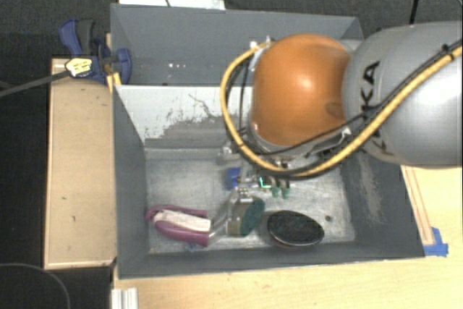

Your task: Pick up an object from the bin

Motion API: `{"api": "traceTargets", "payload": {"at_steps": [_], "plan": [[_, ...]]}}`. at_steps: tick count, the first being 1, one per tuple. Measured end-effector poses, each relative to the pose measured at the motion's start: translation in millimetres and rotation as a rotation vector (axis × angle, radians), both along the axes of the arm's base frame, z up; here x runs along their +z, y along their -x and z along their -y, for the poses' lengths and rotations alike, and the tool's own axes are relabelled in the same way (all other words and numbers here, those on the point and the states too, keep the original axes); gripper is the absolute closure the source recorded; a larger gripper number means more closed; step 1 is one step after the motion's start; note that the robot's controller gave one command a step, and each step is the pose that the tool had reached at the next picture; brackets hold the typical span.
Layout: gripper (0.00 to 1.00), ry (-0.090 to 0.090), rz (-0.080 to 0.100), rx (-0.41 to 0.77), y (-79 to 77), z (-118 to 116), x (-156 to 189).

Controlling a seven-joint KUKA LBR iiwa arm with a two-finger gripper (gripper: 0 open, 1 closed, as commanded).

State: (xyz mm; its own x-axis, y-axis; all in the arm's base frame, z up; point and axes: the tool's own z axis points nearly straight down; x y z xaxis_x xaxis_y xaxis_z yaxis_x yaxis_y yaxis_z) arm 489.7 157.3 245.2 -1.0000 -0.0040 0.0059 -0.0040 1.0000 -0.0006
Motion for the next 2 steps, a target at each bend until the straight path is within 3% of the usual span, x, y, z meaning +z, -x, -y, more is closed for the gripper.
{"api": "traceTargets", "payload": {"at_steps": [1, 2], "plan": [[0.00, 0.003, 0.004, -0.049, -21.8, 84, -43], [0.00, -0.008, 0.007, 0.079, -85.3, 85, -163]]}}
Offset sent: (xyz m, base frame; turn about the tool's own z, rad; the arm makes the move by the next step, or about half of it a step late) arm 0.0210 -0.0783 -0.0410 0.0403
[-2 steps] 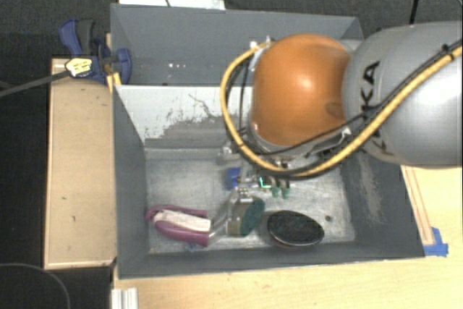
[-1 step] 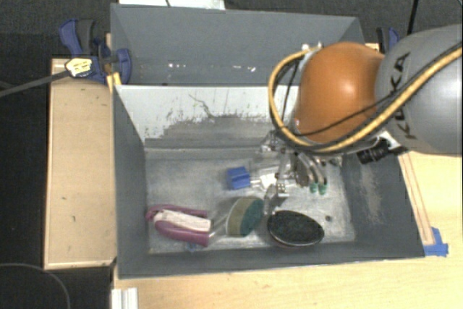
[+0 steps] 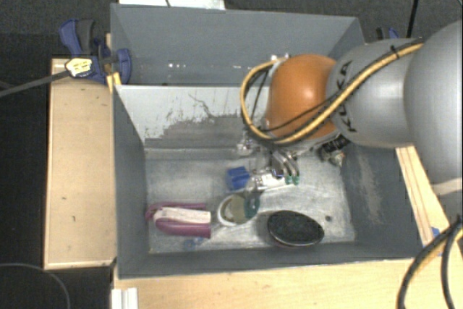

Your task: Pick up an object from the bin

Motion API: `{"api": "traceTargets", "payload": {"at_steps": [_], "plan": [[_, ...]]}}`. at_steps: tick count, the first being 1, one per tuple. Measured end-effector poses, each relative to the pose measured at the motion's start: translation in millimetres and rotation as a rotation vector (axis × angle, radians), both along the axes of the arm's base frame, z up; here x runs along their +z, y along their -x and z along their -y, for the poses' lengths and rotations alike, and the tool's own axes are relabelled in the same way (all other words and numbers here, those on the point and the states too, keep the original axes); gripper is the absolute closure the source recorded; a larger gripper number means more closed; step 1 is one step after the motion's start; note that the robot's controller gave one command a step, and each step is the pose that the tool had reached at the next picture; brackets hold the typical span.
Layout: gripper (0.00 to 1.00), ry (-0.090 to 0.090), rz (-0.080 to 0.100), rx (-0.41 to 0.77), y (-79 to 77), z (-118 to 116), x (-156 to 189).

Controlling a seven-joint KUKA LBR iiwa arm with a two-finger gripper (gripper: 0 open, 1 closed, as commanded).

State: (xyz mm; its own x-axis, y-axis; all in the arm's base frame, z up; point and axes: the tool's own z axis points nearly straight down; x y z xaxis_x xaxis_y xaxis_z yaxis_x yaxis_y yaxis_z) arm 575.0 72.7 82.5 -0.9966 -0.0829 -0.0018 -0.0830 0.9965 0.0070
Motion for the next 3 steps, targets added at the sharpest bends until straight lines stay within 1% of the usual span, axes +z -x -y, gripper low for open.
{"api": "traceTargets", "payload": {"at_steps": [1, 2, 3], "plan": [[1.00, 0.003, 0.009, -0.005, -0.3, 2, 1], [1.00, 0.000, 0.013, 0.050, -6.5, 34, -5], [1.00, 0.006, 0.009, 0.033, -0.9, 33, 132]]}}
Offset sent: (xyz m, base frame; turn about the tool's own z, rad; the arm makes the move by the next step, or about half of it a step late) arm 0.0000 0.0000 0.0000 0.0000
